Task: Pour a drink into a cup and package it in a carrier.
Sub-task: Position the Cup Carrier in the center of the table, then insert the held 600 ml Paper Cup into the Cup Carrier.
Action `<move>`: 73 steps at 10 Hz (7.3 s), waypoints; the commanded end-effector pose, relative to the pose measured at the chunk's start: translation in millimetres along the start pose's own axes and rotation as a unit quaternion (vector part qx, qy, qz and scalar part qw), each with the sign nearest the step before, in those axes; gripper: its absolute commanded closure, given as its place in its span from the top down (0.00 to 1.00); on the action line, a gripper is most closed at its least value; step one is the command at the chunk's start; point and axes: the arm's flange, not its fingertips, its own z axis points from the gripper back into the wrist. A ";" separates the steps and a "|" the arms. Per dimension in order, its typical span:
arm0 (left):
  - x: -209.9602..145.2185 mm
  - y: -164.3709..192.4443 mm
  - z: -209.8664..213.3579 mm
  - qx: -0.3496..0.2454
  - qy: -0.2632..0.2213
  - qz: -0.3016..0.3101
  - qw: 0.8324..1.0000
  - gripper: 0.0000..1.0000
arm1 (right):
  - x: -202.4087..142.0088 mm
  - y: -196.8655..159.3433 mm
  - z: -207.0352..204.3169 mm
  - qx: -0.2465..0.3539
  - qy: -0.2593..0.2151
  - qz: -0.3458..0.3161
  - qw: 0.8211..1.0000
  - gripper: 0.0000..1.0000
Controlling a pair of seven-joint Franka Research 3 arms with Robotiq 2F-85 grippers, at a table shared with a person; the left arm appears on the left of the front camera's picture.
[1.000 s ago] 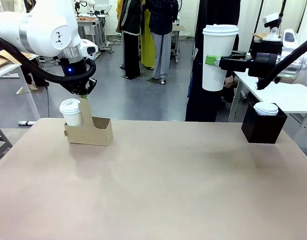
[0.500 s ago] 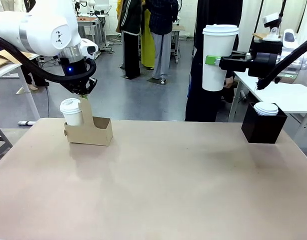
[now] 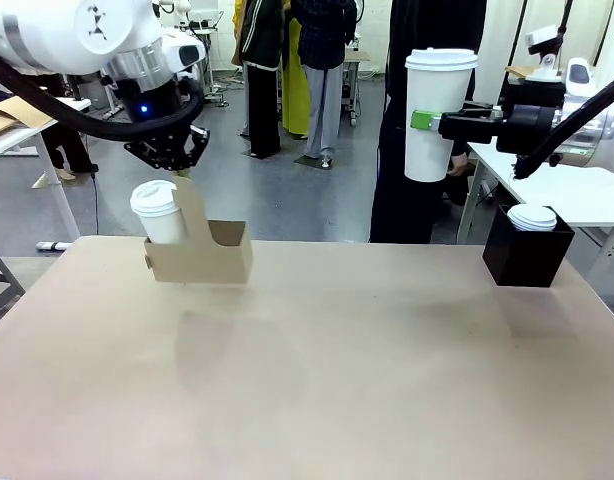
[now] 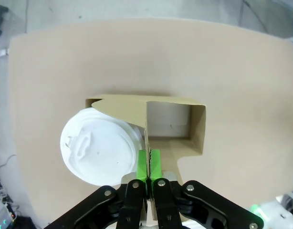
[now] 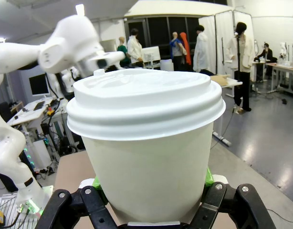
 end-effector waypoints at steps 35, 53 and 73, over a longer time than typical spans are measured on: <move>-75.9 61.6 30.5 -0.120 0.027 -0.321 0.939 1.00 | -173.0 -8.7 -74.0 0.219 0.037 -0.030 0.975 0.80; -76.7 175.2 -66.3 -0.196 0.020 -0.427 0.882 1.00 | -253.8 67.1 -169.2 0.416 -0.006 -0.055 0.908 0.80; -76.7 175.2 -66.3 -0.196 0.020 -0.427 0.882 1.00 | -250.1 34.7 -118.7 0.372 0.081 0.016 0.924 1.00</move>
